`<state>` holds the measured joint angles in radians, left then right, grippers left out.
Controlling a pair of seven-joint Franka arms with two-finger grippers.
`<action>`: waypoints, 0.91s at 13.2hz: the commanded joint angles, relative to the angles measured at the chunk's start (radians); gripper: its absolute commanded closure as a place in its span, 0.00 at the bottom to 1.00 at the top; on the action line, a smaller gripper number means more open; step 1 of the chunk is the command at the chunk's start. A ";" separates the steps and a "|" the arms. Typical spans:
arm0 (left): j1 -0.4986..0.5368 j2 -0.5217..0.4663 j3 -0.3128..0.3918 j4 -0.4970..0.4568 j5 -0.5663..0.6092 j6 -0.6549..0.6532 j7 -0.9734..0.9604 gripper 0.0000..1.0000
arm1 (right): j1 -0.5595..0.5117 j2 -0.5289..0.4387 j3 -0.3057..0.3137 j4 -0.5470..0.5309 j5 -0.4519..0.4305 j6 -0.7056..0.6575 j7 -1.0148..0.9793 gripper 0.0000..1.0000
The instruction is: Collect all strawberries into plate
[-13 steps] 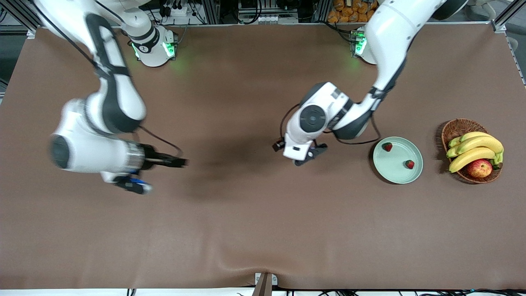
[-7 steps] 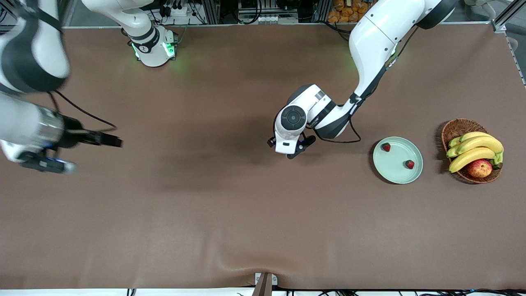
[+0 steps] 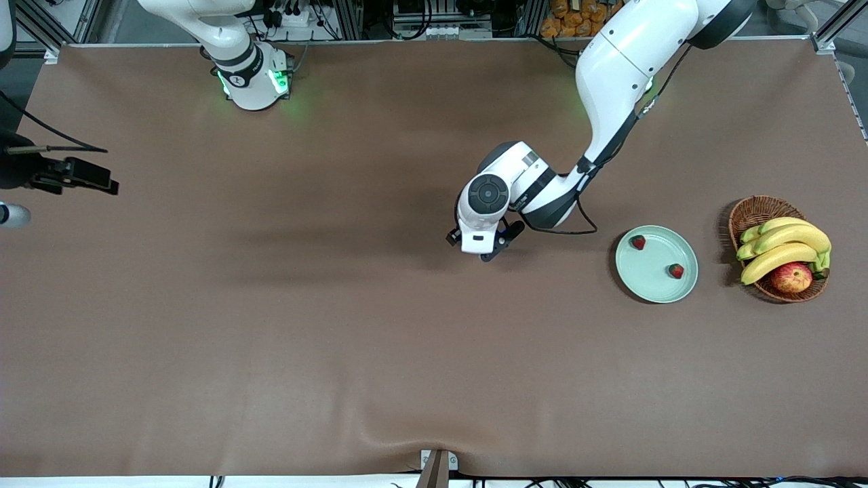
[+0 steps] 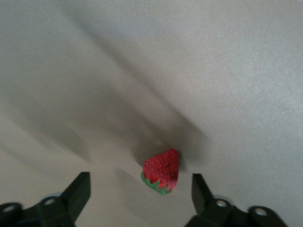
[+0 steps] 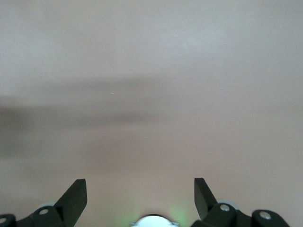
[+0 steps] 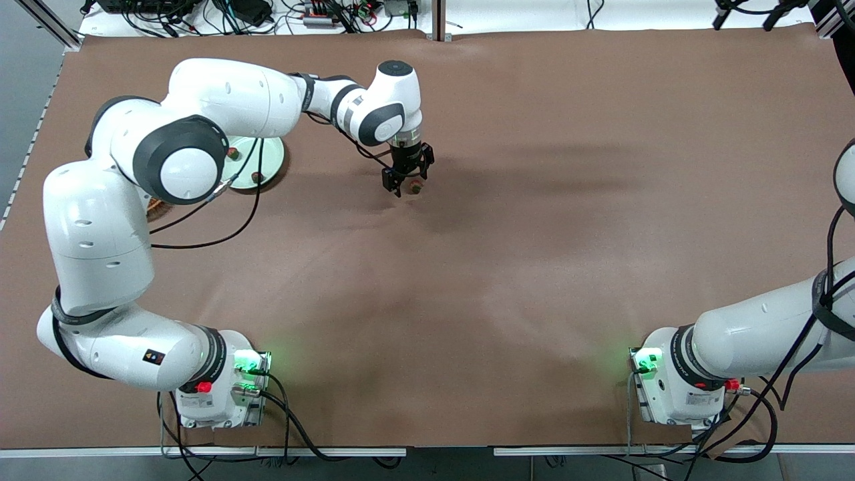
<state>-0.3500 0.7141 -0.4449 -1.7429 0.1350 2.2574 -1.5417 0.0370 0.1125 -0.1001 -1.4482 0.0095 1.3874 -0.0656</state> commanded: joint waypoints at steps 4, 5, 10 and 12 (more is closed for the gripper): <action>-0.001 0.008 -0.003 -0.018 0.025 0.034 -0.031 0.31 | -0.069 -0.022 0.028 -0.023 -0.062 0.009 -0.063 0.00; -0.001 0.011 -0.003 -0.017 0.025 0.036 -0.031 0.33 | -0.062 -0.030 0.028 -0.023 -0.063 0.007 -0.059 0.00; 0.005 0.021 -0.003 -0.014 0.026 0.047 -0.018 0.64 | -0.022 -0.025 0.028 -0.023 -0.057 0.030 -0.008 0.00; 0.011 0.016 -0.003 -0.011 0.026 0.045 -0.011 0.94 | -0.022 -0.024 0.030 -0.023 -0.054 0.015 -0.003 0.00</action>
<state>-0.3473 0.7331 -0.4448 -1.7554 0.1351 2.2941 -1.5428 0.0085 0.1077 -0.0734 -1.4535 -0.0254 1.4053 -0.0893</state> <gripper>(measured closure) 0.661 0.000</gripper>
